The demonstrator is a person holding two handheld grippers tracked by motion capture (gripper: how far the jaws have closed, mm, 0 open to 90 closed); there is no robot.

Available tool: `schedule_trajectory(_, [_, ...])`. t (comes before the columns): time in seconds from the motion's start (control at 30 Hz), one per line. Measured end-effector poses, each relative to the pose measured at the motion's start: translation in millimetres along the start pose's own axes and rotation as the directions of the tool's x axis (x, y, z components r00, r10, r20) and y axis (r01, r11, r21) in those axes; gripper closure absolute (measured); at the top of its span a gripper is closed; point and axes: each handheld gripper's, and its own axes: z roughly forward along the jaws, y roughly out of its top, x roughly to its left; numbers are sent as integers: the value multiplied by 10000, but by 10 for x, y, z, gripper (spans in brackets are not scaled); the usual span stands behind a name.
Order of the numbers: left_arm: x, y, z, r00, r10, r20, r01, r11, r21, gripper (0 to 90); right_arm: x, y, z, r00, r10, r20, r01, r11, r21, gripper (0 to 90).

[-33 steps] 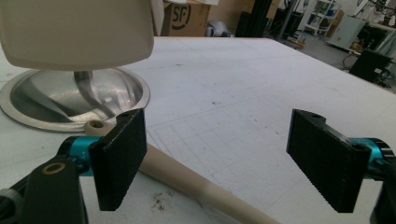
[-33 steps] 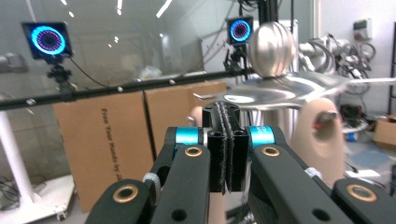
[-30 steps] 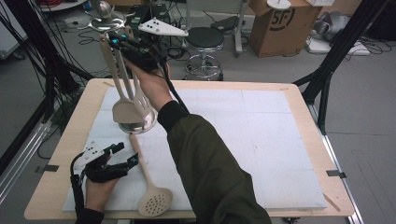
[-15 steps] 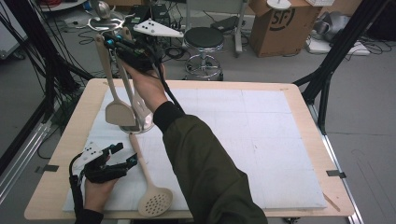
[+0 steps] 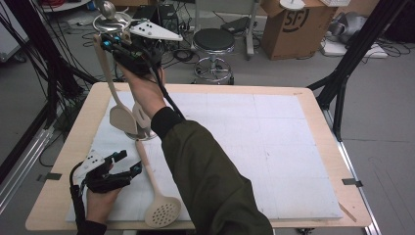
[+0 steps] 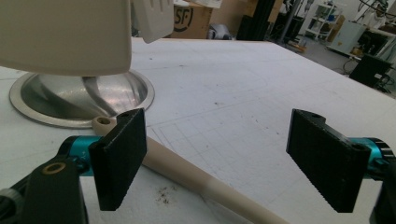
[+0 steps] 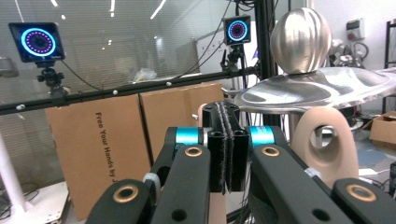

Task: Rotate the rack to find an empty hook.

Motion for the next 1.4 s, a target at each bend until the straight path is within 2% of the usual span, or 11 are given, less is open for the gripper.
schedule_trajectory(0.33, [22,-8,-50,10000,-80,-57,79,9999,-77,209,67,-22,58,9993,-69,379,73,9999,-107,898])
schedule_trajectory(0.63, [-6,-10,-49,10000,1,-56,-1,10000,-20,210,43,-3,-146,9995,-29,309,40,9994,-353,899])
schedule_trajectory(0.77, [-11,-11,-44,10000,53,-62,-53,10000,42,210,8,48,-257,9996,-89,283,105,9982,-589,899])
schedule_trajectory(0.93, [-10,-12,-43,10000,62,-61,-62,10000,31,210,-101,109,-375,9985,216,511,-169,9957,-909,900])
schedule_trajectory(1.1, [-7,-13,-43,10000,63,-55,-63,10000,47,210,-158,149,-433,9970,191,756,-101,9930,-1178,900])
schedule_trajectory(1.27, [-3,-13,-48,10000,59,-53,-59,10000,53,211,-259,113,-442,9937,535,984,-435,9939,-1014,900])
schedule_trajectory(1.4, [-3,-13,-49,10000,33,-49,-33,10000,32,211,-277,61,-383,9937,697,873,-622,9944,-854,900])
